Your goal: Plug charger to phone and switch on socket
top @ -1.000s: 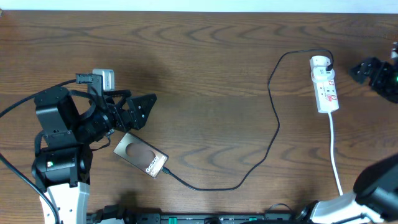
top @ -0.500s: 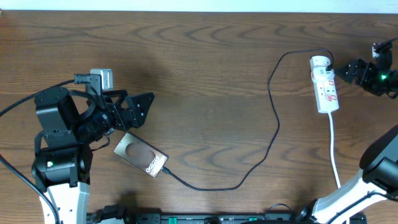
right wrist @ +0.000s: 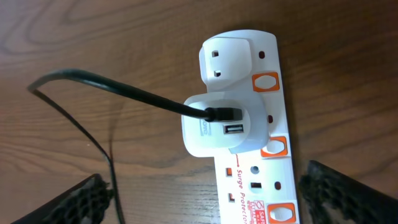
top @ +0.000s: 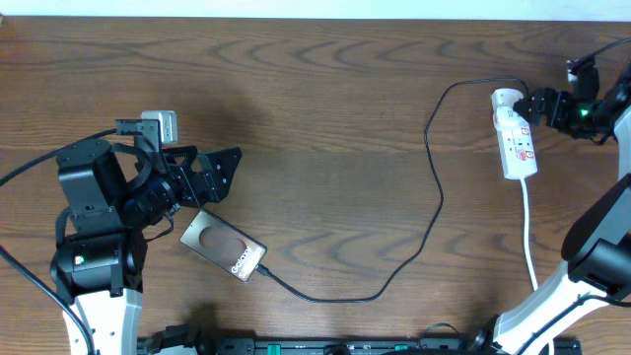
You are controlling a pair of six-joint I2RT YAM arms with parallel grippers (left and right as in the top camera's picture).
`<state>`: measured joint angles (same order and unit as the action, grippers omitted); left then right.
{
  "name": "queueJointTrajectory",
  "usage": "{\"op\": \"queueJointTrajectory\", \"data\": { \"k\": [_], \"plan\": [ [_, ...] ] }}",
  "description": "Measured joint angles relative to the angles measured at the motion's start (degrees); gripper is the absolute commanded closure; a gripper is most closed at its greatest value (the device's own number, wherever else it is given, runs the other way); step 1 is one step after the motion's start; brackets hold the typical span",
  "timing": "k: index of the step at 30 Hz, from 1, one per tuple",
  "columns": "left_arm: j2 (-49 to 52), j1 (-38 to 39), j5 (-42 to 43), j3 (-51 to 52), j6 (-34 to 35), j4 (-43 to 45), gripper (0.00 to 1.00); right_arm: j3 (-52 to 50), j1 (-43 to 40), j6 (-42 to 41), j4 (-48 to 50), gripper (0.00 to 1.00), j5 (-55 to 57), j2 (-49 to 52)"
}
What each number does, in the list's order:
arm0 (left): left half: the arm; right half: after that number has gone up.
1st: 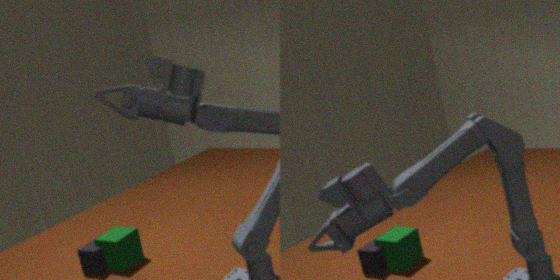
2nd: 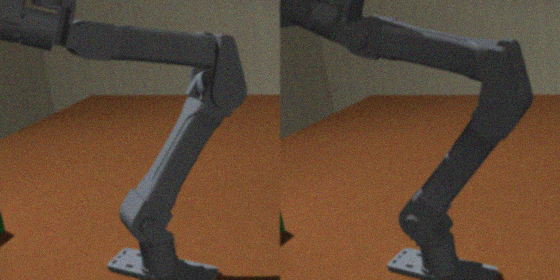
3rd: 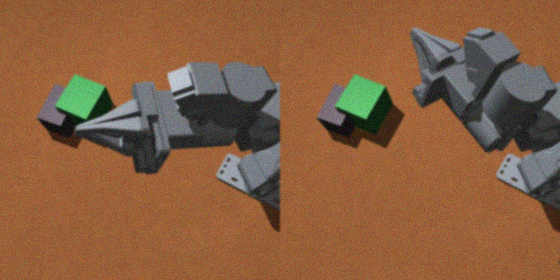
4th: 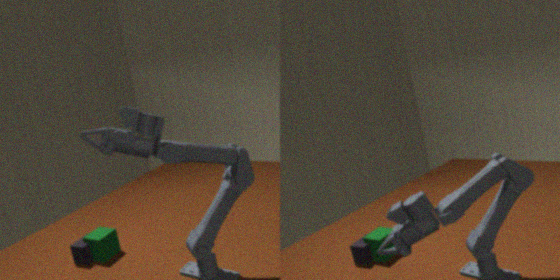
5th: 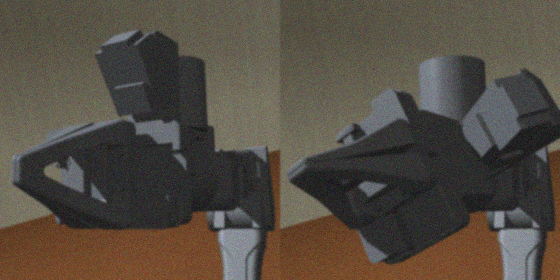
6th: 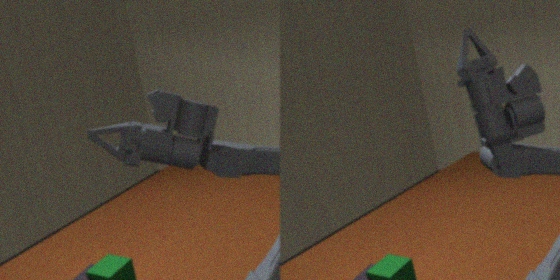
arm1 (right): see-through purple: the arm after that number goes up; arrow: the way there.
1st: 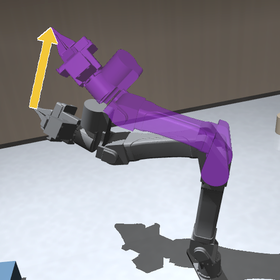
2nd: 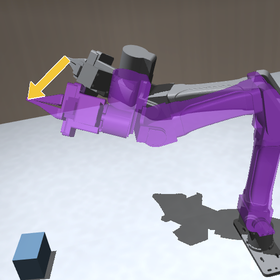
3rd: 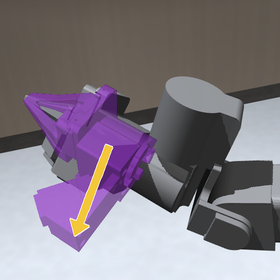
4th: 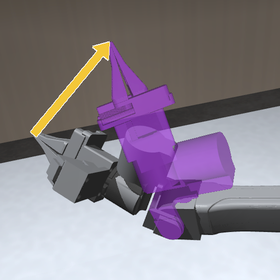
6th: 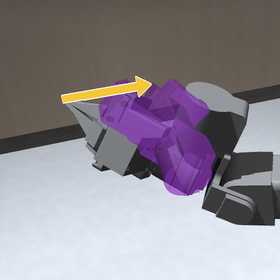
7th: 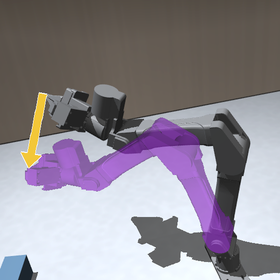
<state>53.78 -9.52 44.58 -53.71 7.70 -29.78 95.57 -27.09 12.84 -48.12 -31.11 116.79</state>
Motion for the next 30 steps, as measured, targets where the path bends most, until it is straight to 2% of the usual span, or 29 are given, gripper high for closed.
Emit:
{"op": "queueJointTrajectory", "data": {
  "k": [11, 19, 30],
  "plan": [
    [0.0, 0.0, -0.15, 0.0, 0.0, -0.04, 0.04, 0.15, 1.84, -0.7, 1.2, 0.01, 5.27, 1.11],
    [0.0, 0.0, -0.15, 0.0, 0.0, -0.07, 0.04, 0.2, 1.86, -1.92, 1.05, 0.01, 5.42, 6.23],
    [0.0, 0.0, -0.33, 0.0, 0.0, -1.36, 0.04, 0.26, 2.21, -2.08, 1.07, 0.01, 4.98, 6.54]
  ]
}}
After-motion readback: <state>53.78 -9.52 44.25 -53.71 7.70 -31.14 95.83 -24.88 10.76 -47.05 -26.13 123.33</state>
